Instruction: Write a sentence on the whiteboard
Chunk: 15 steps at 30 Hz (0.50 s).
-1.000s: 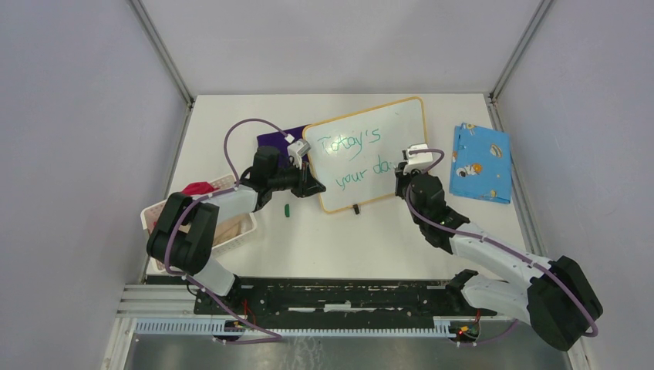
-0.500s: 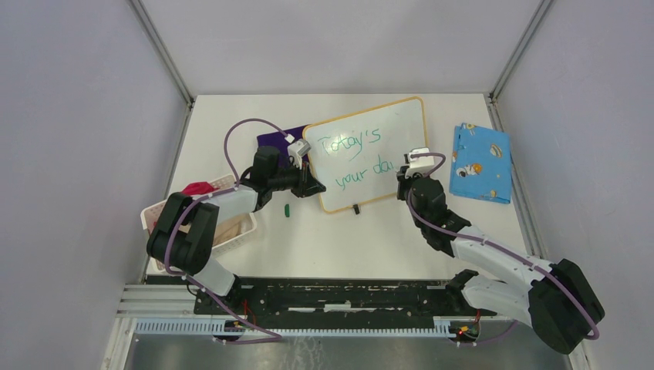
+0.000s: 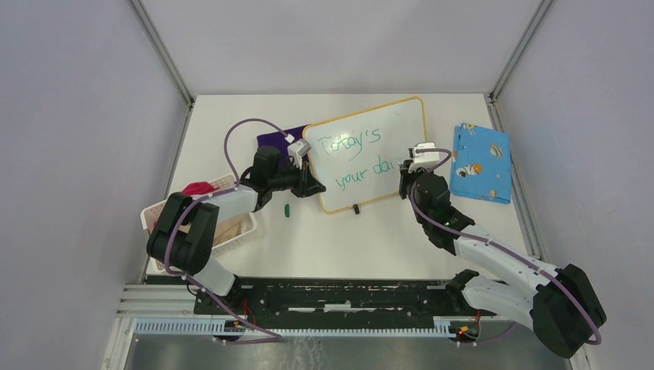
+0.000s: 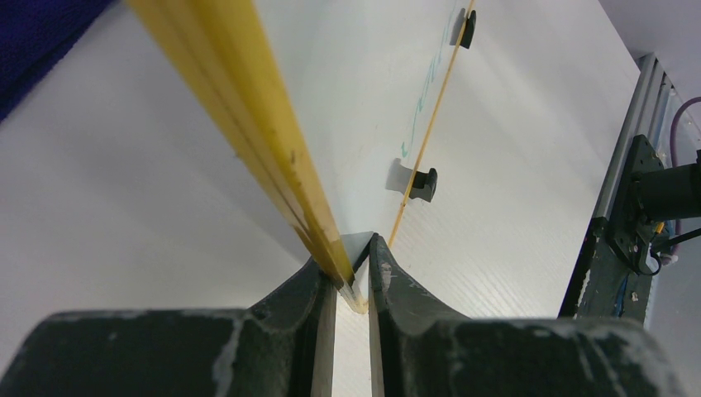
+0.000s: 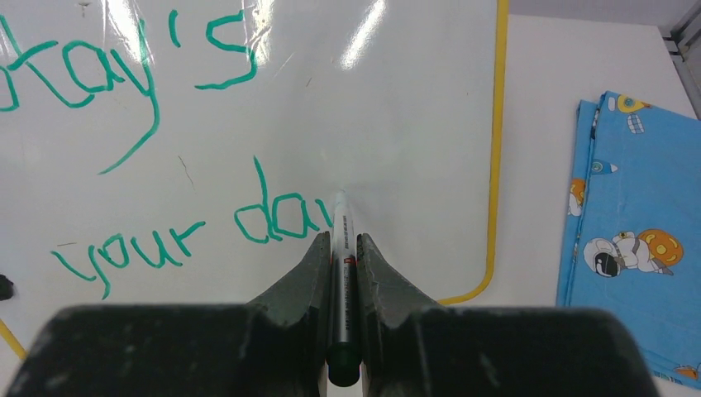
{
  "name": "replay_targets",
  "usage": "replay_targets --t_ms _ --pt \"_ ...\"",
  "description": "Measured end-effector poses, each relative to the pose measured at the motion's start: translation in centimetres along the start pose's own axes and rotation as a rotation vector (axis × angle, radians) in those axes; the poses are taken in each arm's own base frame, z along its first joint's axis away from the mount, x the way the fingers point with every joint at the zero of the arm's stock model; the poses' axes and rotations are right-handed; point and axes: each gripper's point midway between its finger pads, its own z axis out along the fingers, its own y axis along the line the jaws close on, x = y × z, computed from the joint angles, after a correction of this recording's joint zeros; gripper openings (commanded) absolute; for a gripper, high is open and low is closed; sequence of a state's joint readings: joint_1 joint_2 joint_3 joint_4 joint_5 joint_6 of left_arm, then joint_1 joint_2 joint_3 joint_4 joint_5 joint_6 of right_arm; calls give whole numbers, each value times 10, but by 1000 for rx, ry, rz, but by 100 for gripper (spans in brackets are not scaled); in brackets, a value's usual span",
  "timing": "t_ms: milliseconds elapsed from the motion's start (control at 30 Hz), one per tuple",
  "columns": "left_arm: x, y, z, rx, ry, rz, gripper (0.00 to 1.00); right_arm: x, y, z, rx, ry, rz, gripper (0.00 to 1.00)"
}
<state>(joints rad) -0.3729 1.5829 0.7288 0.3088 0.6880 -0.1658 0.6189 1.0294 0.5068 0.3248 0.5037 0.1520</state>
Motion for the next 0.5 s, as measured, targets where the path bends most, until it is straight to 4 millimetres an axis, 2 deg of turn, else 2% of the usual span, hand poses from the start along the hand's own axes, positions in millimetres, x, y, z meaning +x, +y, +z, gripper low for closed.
replay_targets --t_ms 200,500 --pt "0 0 0 0 0 0 2 -8 -2 4 13 -12 7 0" --pt "0 0 0 0 1 2 2 -1 -3 10 21 15 -6 0"
